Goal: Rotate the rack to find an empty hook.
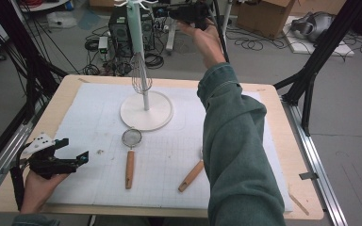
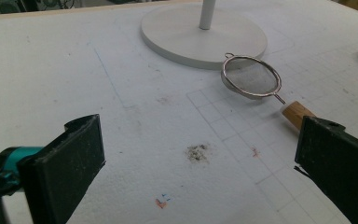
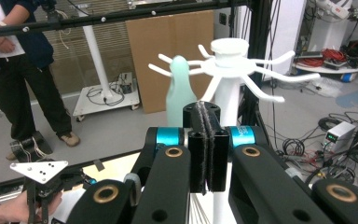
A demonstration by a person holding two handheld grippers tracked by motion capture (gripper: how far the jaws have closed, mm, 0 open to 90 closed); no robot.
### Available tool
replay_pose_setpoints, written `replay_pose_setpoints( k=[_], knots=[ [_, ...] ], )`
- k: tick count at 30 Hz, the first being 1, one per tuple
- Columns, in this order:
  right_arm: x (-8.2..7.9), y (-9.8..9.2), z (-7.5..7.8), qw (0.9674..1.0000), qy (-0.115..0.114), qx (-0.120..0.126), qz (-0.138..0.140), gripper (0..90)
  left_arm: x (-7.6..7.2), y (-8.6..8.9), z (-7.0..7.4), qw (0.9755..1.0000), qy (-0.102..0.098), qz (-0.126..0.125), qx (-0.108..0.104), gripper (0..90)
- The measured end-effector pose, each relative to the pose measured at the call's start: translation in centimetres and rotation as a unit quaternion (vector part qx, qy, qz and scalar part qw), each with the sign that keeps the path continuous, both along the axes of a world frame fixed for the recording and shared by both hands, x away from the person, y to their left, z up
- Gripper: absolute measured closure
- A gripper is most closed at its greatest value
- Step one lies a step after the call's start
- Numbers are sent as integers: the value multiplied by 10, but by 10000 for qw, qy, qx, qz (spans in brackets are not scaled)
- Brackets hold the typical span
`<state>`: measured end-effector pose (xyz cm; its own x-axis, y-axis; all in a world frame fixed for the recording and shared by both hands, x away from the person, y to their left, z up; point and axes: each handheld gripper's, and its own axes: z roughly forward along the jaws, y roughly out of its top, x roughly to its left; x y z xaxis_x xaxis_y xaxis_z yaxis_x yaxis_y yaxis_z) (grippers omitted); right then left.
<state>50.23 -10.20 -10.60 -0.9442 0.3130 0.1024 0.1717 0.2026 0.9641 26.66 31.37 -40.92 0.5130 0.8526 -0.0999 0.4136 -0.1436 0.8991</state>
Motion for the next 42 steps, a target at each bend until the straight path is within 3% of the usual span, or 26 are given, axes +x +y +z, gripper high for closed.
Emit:
replay_pose_setpoints(
  k=[11, 14, 26, 37, 42],
  knots=[
    [-1, 7, 3, 10000, -69, -50, 44, 898, -1, 1, 1, 10000, -8, 18, 0, 17],
    [0, 1, 5, 10000, -57, 70, 19, 898, -2, 2, 1, 10000, -25, 36, 3, 17],
    [17, 2, -5, 9997, 40, 85, 220, 898, -3, 5, 1, 10000, -23, 82, -3, 17],
    [7, 12, -1, 9997, -28, 88, 229, 899, -3, 3, 1, 10000, -13, 49, 13, 18],
    [2, 24, -1, 9998, -51, -28, 180, 899, -3, 2, 1, 10000, -24, 41, 23, 17]
  ],
)
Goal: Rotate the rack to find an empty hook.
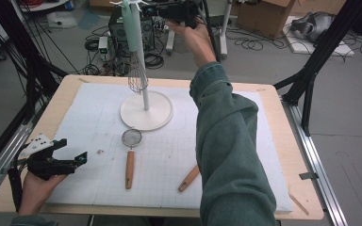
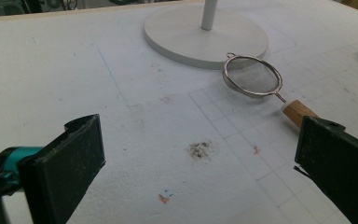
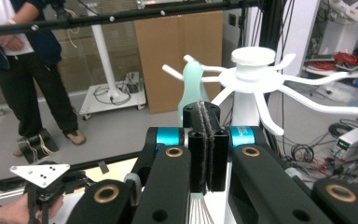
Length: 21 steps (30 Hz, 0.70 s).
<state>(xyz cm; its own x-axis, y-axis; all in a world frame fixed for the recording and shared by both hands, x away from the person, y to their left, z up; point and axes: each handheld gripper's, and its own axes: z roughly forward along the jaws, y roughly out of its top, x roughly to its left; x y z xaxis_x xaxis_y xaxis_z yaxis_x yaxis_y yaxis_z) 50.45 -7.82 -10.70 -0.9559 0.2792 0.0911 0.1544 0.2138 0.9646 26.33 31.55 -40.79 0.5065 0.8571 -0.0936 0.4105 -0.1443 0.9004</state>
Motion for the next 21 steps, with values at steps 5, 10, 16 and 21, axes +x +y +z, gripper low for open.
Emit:
replay_pose_setpoints(
  k=[5, 10, 16, 21],
  knots=[
    [-4, 11, -1, 9999, -22, -36, -106, 900, 0, 0, 0, 10000, -2, 0, -2, 17],
    [-11, 17, 1, 9994, -88, -68, -328, 900, 0, 0, 1, 10000, -13, -5, -20, 17],
    [-18, 23, 3, 9981, -208, -110, -577, 900, 1, -1, 1, 10000, -3, -32, -26, 17],
    [-23, 28, 3, 9967, -269, -138, -758, 899, 2, -2, 1, 10000, -13, -38, -24, 17]
  ],
)
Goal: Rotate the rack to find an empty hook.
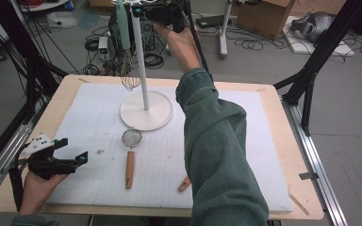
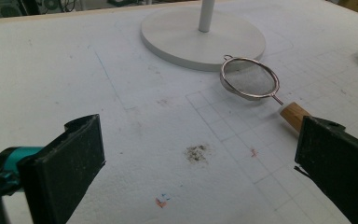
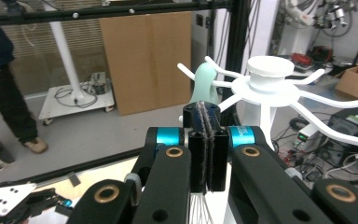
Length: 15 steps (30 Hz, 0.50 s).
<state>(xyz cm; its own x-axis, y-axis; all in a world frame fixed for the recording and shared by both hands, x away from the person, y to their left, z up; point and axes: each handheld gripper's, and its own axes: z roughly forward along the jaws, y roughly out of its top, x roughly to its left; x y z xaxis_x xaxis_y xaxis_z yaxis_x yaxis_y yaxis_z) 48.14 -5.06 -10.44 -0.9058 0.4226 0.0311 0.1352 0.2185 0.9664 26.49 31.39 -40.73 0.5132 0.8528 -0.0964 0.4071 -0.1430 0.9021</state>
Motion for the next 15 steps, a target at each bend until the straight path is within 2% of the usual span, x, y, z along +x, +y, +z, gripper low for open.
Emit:
replay_pose_setpoints(
  k=[15],
  knots=[
    [-12, 13, -4, 9994, -113, 130, -304, 899, 0, -1, 1, 10000, -12, -23, -11, 17]
  ],
)
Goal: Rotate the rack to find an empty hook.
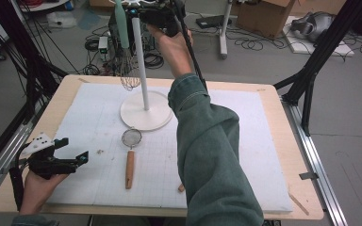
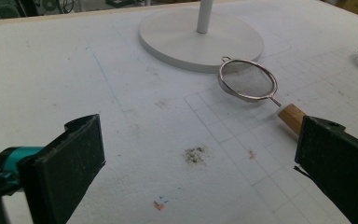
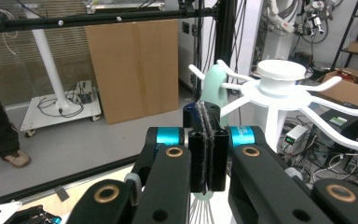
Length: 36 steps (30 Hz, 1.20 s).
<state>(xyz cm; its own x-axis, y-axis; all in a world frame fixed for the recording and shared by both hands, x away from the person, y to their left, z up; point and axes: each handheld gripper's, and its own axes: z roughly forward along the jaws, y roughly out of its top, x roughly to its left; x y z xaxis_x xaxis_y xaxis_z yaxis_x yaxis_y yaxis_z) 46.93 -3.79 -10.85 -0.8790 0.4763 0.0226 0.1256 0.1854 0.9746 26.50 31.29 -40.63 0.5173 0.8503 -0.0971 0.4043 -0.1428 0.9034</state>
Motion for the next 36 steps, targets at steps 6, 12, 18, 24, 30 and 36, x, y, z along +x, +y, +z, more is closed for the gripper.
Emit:
replay_pose_setpoints(
  k=[6, 12, 18, 24, 30, 36],
  knots=[
    [-2, -2, -1, 10000, 20, 27, 45, 898, 0, 0, 0, 10000, 2, -14, -1, 17],
    [-6, -7, -2, 9999, 33, 74, 145, 882, 0, 0, 0, 10000, -8, -18, -2, 17],
    [-10, -17, -5, 9996, 69, 58, 275, 816, 0, 2, -1, 10000, 6, -7, -10, 17],
    [-14, -30, -10, 9989, 198, 99, 425, 732, 0, 0, 0, 10000, 12, -50, -7, 17],
    [-22, -41, -15, 9982, 237, 64, 545, 627, 1, -4, -1, 10000, 34, -92, 9, 17],
    [-27, -51, -23, 9976, 337, 33, 599, 543, 1, -6, -1, 9999, 35, -148, 8, 17]
  ],
)
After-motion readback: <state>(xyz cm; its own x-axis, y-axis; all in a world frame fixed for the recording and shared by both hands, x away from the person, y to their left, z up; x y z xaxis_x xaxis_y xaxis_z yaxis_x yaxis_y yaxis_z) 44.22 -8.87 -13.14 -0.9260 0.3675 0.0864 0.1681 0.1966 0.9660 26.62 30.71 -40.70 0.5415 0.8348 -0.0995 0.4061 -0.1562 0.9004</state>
